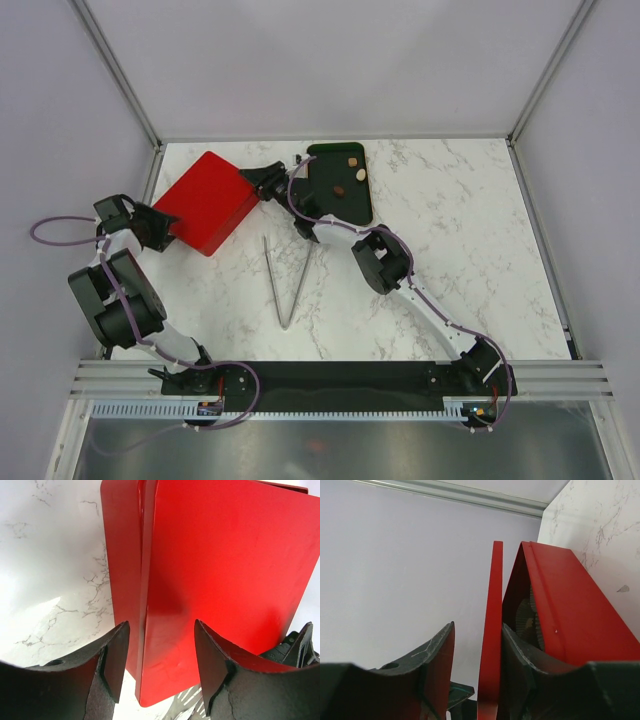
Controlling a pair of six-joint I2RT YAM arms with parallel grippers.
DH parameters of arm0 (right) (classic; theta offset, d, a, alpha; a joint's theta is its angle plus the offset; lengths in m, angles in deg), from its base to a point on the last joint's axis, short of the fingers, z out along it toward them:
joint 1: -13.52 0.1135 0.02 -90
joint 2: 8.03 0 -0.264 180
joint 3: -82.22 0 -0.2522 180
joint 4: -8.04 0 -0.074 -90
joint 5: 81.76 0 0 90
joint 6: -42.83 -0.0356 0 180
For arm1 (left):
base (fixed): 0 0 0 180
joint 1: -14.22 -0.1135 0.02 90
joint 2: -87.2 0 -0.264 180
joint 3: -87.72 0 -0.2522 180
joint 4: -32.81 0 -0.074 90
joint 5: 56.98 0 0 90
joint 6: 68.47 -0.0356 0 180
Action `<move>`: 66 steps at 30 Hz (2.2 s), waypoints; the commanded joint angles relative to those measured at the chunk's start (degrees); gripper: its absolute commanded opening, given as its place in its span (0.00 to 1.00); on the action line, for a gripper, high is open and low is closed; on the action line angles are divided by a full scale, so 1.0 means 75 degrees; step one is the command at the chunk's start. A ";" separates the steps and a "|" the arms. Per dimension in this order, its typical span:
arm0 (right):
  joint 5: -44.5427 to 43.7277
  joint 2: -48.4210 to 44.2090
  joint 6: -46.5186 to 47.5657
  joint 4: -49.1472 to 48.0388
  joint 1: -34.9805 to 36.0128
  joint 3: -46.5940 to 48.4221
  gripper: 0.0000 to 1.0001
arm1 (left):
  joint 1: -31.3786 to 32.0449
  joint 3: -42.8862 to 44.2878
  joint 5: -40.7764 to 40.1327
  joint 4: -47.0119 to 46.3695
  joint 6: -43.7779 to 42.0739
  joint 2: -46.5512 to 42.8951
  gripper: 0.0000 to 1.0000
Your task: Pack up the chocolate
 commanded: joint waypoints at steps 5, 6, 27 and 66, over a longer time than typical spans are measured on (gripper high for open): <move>0.0111 -0.0632 0.0554 0.0271 -0.0261 0.0245 0.52 | -0.0035 0.0224 0.0376 -0.0363 0.0254 0.0189 0.62; 0.0135 -0.0667 0.0589 0.0271 -0.0308 0.0210 0.53 | -0.0035 0.0224 0.0399 -0.0398 0.0289 0.0178 0.62; 0.1413 -0.1569 0.2851 0.1536 -0.0695 -0.0562 0.64 | -0.0035 0.0259 0.0458 -0.0551 0.0617 0.0306 0.61; 0.0592 -0.3668 0.5816 0.6693 0.0243 -0.2077 0.00 | 0.0024 0.0002 0.0528 -0.0269 0.0465 -0.0221 0.61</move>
